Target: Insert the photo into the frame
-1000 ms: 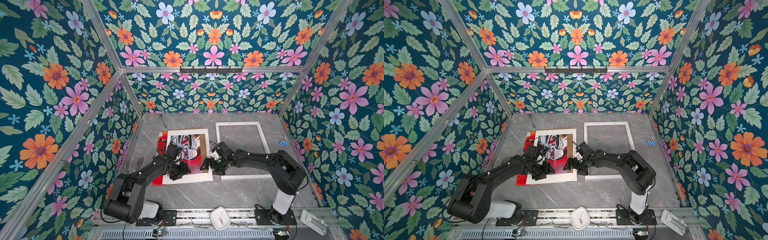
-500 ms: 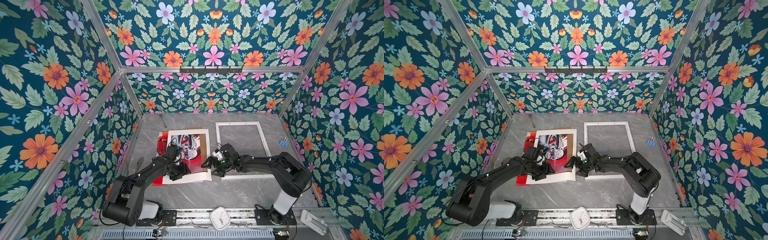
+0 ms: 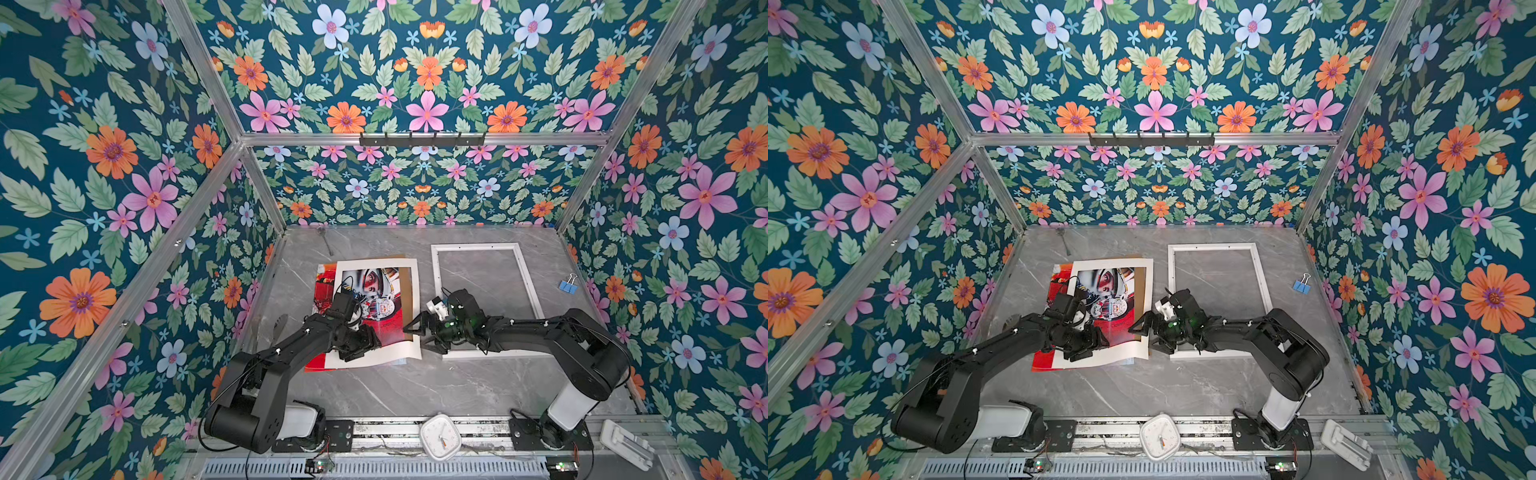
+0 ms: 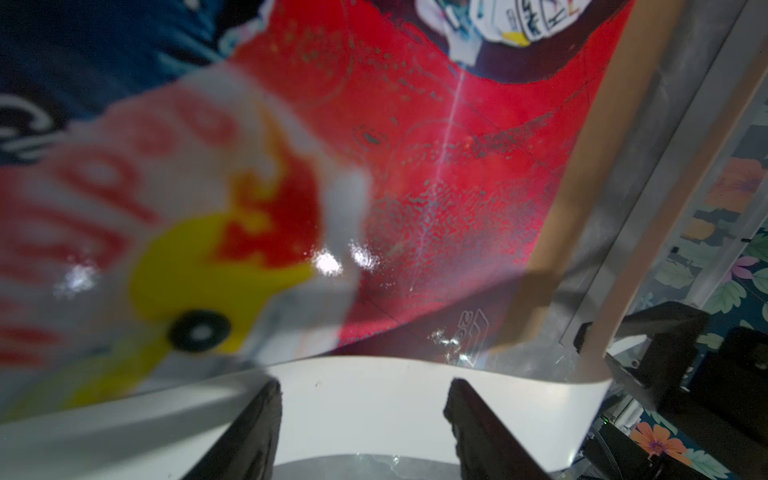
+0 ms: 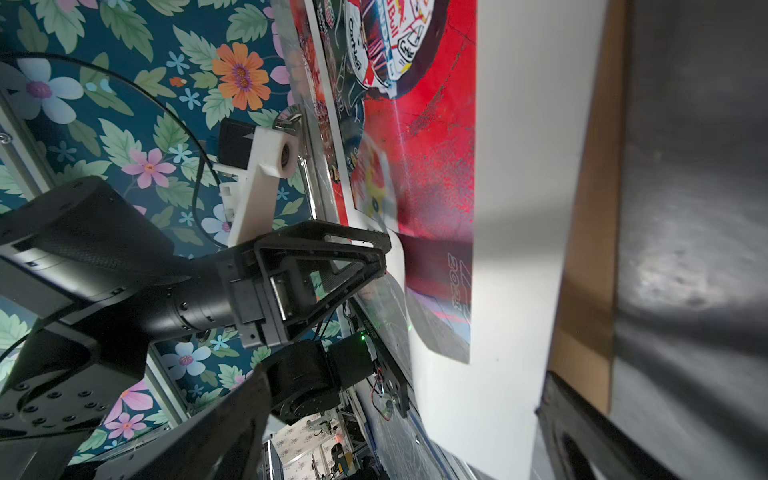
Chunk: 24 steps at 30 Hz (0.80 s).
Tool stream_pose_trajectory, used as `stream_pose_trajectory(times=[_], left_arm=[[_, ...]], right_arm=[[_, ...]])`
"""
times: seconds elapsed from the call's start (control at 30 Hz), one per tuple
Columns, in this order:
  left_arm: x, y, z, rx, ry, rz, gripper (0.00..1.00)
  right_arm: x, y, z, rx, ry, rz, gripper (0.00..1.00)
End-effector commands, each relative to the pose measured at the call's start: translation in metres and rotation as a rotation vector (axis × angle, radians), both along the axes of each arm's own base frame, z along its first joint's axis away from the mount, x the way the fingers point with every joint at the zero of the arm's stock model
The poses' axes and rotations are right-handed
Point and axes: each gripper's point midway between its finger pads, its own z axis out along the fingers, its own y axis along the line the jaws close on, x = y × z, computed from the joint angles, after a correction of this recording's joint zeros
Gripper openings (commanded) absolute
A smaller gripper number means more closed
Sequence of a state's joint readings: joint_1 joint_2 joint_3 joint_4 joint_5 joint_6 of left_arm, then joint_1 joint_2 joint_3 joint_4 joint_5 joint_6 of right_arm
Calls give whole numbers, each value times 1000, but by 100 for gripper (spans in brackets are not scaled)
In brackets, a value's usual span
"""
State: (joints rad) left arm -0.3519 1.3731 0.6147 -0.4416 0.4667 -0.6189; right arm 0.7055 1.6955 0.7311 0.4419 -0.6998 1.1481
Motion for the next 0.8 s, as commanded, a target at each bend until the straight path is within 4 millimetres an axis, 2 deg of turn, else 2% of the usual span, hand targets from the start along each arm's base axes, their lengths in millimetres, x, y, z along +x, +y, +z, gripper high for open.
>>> stream_pose_trajectory(times=[0.0, 0.13, 0.2, 0.5, 0.63, 0.77], left_arm=[[-11, 9, -13, 56, 41, -8, 67], [-10, 9, -13, 54, 41, -8, 67], [-11, 9, -13, 53, 47, -8, 67], [-11, 8, -13, 50, 48, -8, 67], [-10, 8, -13, 50, 48, -10, 66], [-8, 7, -10, 46, 43, -11, 66]], right_arm=[[1, 6, 19, 65, -54, 16, 99], [1, 3, 18, 62, -62, 5, 99], [-1, 1, 29, 79, -88, 3, 99], [-2, 1, 32, 110, -97, 0, 99], [-2, 1, 29, 99, -86, -2, 98], [0, -2, 17, 51, -70, -15, 91]])
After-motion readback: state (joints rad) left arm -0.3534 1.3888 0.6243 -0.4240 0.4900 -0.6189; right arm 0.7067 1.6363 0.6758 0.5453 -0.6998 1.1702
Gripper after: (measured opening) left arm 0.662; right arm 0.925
